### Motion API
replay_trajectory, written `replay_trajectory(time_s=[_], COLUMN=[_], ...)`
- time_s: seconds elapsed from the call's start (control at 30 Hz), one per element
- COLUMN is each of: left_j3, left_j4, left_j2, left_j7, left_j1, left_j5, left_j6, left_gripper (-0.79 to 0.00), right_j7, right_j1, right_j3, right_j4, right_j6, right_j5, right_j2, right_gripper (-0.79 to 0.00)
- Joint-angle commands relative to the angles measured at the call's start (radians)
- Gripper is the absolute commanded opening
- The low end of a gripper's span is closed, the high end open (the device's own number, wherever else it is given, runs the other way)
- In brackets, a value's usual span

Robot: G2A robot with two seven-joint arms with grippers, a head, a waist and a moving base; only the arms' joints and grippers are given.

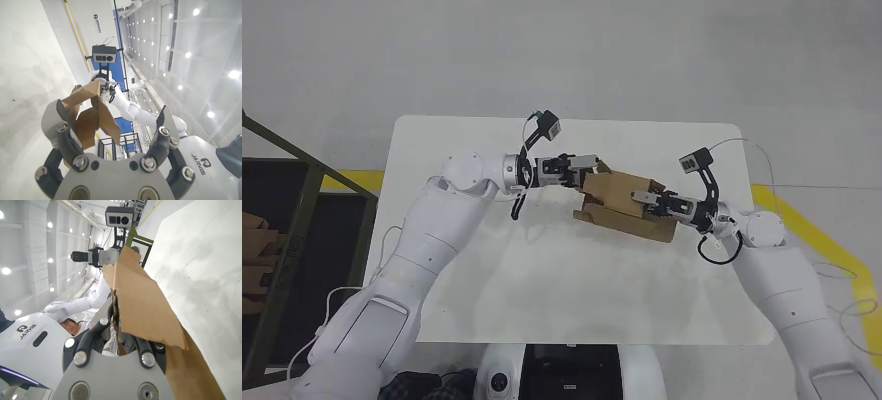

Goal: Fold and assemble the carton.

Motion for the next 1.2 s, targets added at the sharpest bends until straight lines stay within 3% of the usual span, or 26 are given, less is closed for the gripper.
replay_trajectory(time_s=[0.0, 0.67, 1.17], left_j3=[0.001, 0.034, 0.062], left_j4=[-0.009, -0.056, -0.028], left_j2=[0.000, -0.007, -0.020], left_j7=[0.000, -0.020, -0.017], left_j1=[0.006, 0.016, -0.011], left_j5=[0.000, -0.001, -0.007], left_j6=[0.003, 0.028, 0.022], left_gripper=[0.000, 0.000, 0.000], right_j7=[-0.006, -0.105, -0.161], right_j1=[0.003, 0.034, 0.040], right_j3=[0.004, 0.002, 0.008], right_j4=[0.006, 0.065, 0.076], right_j6=[-0.006, -0.024, -0.029], right_j5=[0.001, -0.004, -0.003], right_j2=[-0.001, -0.022, -0.035], right_gripper=[-0.785, -0.785, -0.785])
